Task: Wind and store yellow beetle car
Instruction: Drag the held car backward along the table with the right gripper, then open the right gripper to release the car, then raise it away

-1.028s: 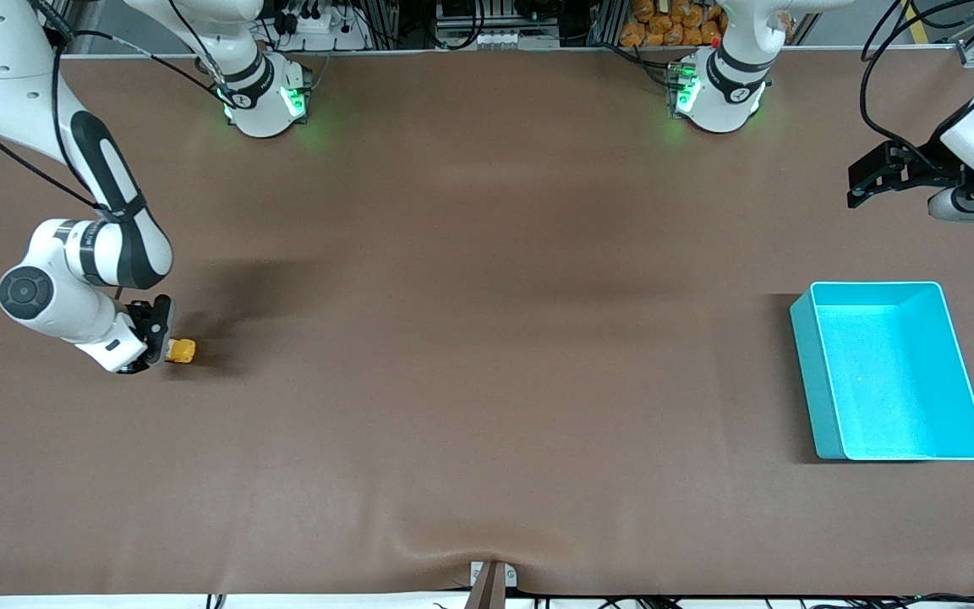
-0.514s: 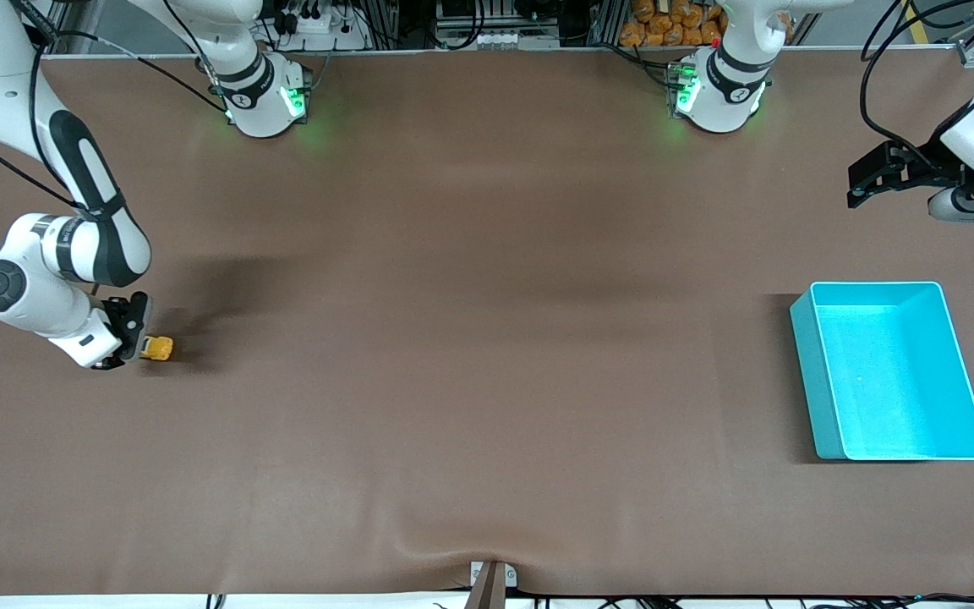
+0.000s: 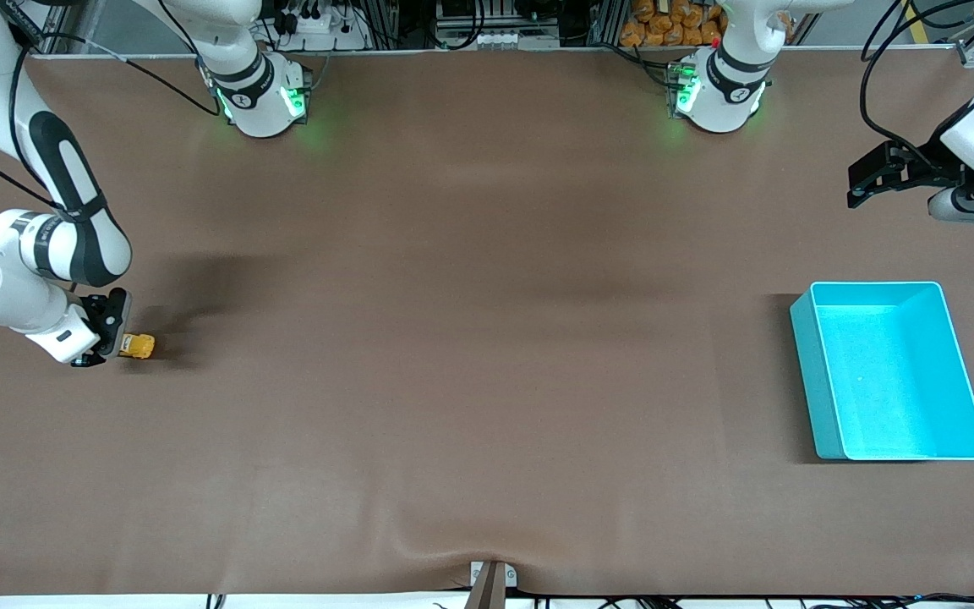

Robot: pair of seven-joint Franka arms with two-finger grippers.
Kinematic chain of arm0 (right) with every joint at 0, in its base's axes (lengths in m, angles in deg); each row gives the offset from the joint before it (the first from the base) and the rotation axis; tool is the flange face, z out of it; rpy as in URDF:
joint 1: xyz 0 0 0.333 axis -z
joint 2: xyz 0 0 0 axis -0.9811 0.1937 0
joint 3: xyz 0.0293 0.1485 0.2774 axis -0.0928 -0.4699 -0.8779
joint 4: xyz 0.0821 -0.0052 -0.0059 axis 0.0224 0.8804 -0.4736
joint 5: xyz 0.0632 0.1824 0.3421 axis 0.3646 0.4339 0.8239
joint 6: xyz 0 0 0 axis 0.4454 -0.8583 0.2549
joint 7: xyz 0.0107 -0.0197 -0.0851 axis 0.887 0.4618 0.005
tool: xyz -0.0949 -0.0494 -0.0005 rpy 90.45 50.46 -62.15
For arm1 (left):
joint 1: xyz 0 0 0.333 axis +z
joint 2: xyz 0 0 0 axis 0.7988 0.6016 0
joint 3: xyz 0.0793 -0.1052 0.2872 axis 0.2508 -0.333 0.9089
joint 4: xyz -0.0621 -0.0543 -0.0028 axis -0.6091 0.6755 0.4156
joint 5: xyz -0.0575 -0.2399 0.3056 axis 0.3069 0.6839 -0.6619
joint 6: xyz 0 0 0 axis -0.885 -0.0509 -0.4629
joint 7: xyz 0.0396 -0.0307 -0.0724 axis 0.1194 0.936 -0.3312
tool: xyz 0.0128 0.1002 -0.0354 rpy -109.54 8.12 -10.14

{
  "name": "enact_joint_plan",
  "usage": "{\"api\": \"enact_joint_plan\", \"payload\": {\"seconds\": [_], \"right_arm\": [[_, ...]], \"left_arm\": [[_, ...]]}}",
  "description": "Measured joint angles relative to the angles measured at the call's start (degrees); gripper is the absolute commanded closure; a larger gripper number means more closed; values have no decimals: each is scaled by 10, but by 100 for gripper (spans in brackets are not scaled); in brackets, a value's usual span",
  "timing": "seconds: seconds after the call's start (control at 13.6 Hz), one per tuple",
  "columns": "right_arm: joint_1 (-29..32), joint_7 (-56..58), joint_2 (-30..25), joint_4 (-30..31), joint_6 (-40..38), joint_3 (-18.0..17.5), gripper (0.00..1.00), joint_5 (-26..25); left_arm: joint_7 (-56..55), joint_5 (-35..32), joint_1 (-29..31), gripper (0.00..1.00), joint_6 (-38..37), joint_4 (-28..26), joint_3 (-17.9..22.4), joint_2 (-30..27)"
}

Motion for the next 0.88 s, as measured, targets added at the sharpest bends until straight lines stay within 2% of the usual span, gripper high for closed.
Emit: {"api": "enact_joint_plan", "payload": {"seconds": [0.29, 0.88], "right_arm": [[17, 3, 37, -37, 1, 0, 0, 0], [17, 3, 40, -97, -65, -27, 0, 17]], "left_arm": [[0, 0, 0, 0, 0, 0, 0, 0], [0, 0, 0, 0, 0, 0, 0, 0]]}}
